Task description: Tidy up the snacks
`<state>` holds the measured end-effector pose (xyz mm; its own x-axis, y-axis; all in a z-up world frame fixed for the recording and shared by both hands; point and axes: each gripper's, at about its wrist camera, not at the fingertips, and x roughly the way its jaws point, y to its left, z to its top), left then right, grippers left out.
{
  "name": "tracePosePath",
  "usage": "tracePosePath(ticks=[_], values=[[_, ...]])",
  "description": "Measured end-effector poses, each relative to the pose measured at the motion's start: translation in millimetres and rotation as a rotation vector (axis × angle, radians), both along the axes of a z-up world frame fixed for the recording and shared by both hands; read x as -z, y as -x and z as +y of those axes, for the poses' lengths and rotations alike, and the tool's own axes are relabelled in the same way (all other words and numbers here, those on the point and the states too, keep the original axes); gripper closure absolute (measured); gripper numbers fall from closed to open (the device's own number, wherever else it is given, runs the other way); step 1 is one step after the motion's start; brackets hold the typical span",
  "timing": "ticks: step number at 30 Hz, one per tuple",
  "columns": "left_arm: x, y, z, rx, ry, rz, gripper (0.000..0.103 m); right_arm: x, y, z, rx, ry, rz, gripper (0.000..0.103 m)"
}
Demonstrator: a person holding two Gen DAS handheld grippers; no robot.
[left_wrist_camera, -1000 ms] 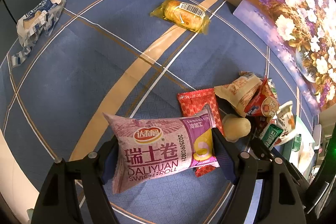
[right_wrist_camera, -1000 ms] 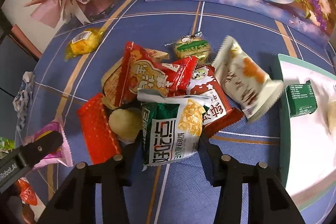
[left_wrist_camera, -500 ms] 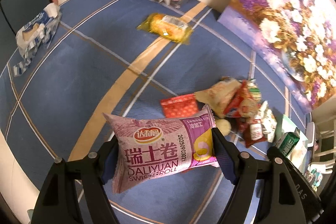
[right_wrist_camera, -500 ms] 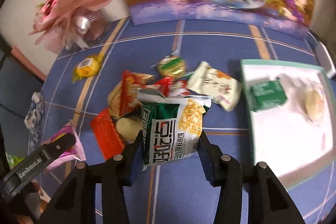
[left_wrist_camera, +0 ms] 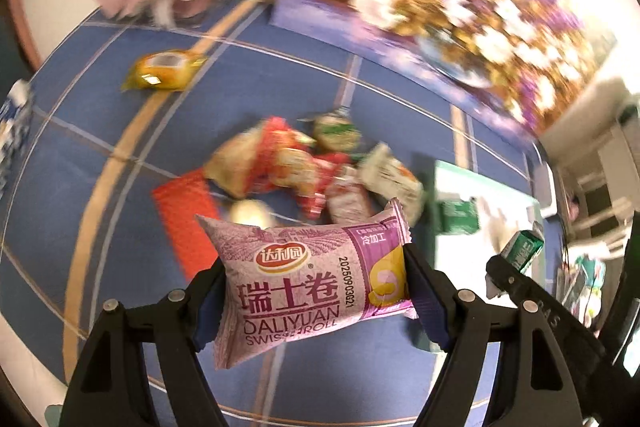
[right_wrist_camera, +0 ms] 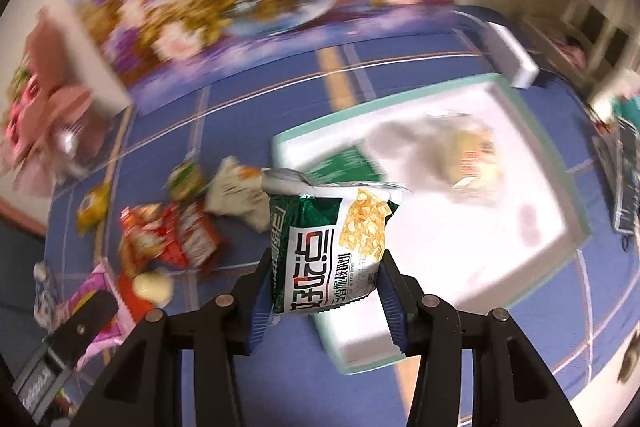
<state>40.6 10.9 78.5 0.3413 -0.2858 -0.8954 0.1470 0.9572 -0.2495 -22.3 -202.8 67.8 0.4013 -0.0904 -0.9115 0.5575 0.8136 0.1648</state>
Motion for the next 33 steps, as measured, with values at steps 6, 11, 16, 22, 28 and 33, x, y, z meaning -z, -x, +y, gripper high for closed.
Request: tracePosePath(ticks=[6,11,16,22,28,33], values=[[2,8,-58,0.110,-0.027,0.002,0.023,4,29,-59,0.158,-0.007,0.007,0.052],[11,17,-110,0.201,-0.058,0.011,0.023,10,52,-102,0.279,-0.004,0.038,0.052],[25,32,-154,0.284,-0.096,0.003,0.023,19,75,-136,0.369,-0.028,0.059,0.052],[54,44,-196,0.376,-0.145,0.011,0.023,36,90,-159,0.405,-0.058,0.071,0.052],[83,40,-202,0.383,-0.180,0.061,0.023,48,87,-159,0.394,-0.081,0.081,0.052],[89,37,-197,0.380,-0.163,0.077,0.023,53,84,-154,0.373,-0.092,0.098,0.052]])
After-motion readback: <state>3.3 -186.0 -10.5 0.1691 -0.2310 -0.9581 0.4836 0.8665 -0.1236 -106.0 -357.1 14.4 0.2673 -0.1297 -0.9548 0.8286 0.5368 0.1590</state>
